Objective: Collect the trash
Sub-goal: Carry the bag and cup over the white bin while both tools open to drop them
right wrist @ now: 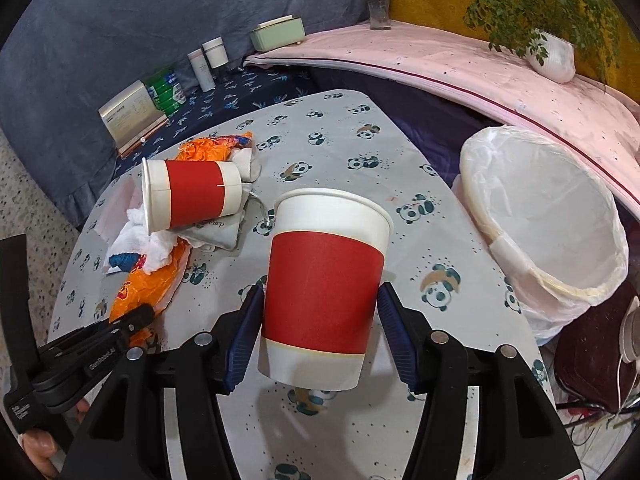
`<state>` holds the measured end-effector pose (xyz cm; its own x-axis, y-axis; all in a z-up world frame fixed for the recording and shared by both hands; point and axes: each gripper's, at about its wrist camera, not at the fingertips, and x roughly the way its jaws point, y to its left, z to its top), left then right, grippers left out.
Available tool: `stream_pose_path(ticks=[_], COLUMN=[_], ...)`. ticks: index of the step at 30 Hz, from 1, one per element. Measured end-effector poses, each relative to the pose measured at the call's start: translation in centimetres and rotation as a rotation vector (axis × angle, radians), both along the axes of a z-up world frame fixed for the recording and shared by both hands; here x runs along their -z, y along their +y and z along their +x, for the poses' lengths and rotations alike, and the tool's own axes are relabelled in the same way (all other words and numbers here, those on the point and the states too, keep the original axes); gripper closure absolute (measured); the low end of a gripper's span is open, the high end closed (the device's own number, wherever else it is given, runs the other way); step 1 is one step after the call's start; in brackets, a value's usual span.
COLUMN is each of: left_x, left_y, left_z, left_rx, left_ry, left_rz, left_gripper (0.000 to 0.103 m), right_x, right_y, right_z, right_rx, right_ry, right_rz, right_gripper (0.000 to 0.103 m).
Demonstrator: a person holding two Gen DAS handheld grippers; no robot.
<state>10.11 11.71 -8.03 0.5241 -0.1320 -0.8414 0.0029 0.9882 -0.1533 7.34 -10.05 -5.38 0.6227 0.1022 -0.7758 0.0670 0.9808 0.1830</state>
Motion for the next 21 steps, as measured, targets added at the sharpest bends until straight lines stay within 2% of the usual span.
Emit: stream_pose_path(ticks=[10, 21], left_x=[-4.3, -7.8], left_y=[-3.9, -10.8], left_z=[-3.8, -4.7], left_rx=[0.081, 0.234], left_ry=[-0.073, -0.14], left_rz=[-0.029, -0.039], left_gripper=[0.083, 0.083], right_x=[-2.2, -3.7], right_y=[-1.8, -7.0], right_z=[-2.6, -4.9], right_rx=[0.026, 0.127], right_ry=[-0.056, -0.101], right_rz=[0.016, 0.028], right_gripper=[0.047, 0.046])
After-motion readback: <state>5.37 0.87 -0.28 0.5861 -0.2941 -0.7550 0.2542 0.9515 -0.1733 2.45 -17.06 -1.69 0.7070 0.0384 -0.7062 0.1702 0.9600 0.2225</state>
